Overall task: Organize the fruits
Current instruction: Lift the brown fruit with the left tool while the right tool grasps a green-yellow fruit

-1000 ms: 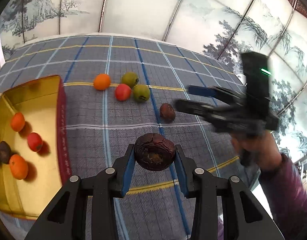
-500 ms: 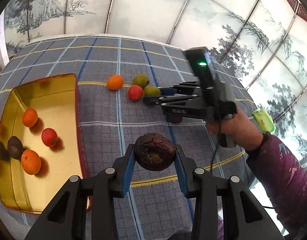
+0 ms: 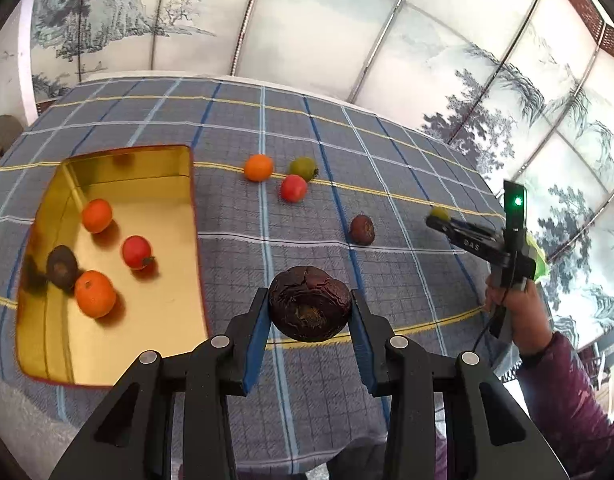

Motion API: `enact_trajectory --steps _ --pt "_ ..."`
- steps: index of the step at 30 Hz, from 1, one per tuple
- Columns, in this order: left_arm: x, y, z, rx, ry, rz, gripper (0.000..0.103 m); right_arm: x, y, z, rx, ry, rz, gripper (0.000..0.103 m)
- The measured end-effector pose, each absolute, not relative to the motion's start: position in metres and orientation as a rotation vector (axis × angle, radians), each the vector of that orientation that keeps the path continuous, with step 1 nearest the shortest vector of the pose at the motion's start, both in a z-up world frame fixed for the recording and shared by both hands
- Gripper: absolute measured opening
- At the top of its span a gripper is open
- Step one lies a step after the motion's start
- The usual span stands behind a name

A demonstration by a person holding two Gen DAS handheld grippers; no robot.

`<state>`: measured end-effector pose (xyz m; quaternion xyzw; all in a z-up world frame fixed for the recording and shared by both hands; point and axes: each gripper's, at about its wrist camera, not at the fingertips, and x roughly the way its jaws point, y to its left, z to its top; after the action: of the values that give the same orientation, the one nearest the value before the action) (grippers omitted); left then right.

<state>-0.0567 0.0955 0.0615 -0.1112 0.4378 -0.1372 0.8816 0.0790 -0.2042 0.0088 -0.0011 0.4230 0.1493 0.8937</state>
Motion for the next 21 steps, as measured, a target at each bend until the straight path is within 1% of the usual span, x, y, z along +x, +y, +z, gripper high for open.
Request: enact_trajectory --steps 7,21 --pt "-0.073 0.119 0.069 -0.228 0.89 -0.22 0.039 0.07 -0.23 -0.004 0.043 0.91 0.233 0.031" --pt "-0.091 0.162 0.06 -0.233 0.875 -0.122 0.039 0.064 -0.23 -0.008 0.055 0.912 0.201 0.031"
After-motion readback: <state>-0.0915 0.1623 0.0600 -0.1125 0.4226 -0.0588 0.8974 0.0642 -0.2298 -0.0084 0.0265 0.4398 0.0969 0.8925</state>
